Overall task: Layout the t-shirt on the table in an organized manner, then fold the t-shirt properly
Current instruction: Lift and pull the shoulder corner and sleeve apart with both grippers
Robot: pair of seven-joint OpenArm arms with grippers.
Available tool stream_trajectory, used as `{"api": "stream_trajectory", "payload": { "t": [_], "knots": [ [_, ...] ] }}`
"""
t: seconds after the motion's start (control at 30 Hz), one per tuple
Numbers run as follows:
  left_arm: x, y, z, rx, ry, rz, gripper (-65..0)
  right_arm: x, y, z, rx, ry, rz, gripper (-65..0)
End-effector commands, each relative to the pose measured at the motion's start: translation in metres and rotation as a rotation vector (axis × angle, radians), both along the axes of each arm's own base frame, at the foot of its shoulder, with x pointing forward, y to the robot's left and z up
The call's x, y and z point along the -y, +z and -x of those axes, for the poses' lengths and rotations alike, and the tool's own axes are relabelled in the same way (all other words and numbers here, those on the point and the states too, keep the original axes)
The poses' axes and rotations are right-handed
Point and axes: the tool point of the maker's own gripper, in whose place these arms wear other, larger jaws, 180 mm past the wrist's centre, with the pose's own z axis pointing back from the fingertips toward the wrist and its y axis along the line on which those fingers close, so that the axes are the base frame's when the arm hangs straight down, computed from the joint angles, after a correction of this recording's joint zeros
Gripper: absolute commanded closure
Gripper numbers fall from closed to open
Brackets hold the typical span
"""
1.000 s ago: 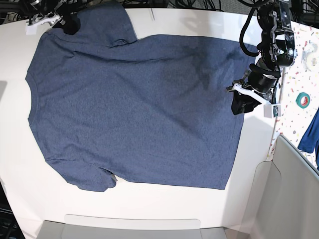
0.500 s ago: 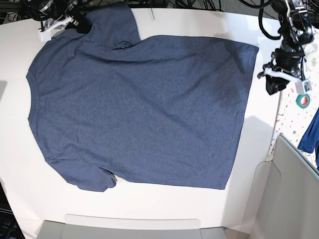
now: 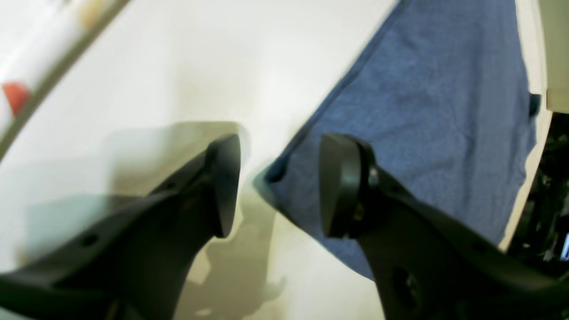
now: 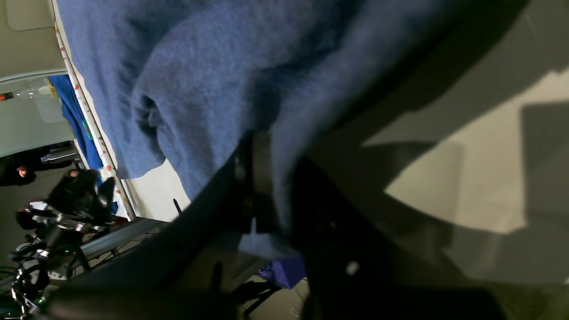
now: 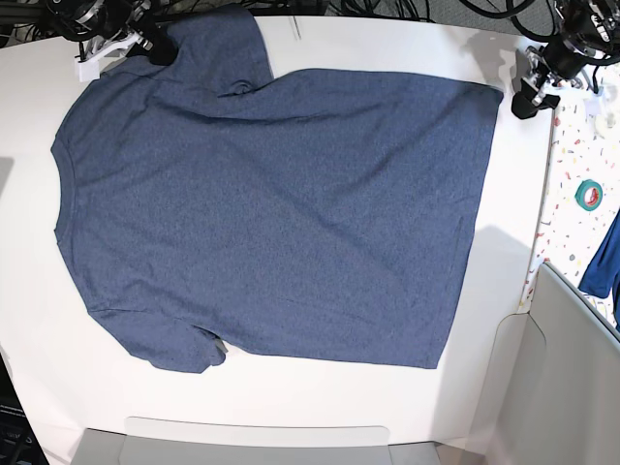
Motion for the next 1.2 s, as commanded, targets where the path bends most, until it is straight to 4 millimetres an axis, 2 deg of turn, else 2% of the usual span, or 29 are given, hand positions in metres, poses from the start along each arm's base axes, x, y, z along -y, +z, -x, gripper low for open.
{"api": "stream_trajectory", "payload": {
  "t": [0.0, 0.27, 0.43, 0.77, 0.97, 1.07, 1.17],
  "knots": [
    [-0.004, 0.004, 0.000, 0.012, 0.000, 0.002, -28.9, 0.008, -0.017, 0.027, -0.131, 0.035, 0.066, 0.0],
    [-0.003, -0.019, 0.019, -0.058, 0.032, 0.057, -28.9, 0.008, -0.017, 0.029, -0.136, 0.035, 0.065, 0.0],
    [0.010, -0.025, 0.023, -0.063, 0.041, 0.093, -28.9, 0.008, -0.017, 0.030, -0.138, 0.035, 0.065, 0.0],
    [0.058, -0.039, 0.018, -0.102, -0.082, 0.172, -28.8, 0.008, -0.017, 0.030, -0.138, 0.035, 0.065, 0.0],
    [0.064, -0.040, 0.018, -0.105, -0.097, 0.181, -28.2, 0.008, -0.017, 0.030, -0.138, 0.035, 0.065, 0.0],
    [0.064, -0.040, 0.018, -0.105, -0.098, 0.180, -21.1, 0.008, -0.017, 0.030, -0.138, 0.035, 0.065, 0.0],
    [0.063, -0.041, 0.018, -0.105, -0.096, 0.181, -3.9, 0.008, -0.017, 0.030, -0.138, 0.035, 0.065, 0.0]
  ]
}}
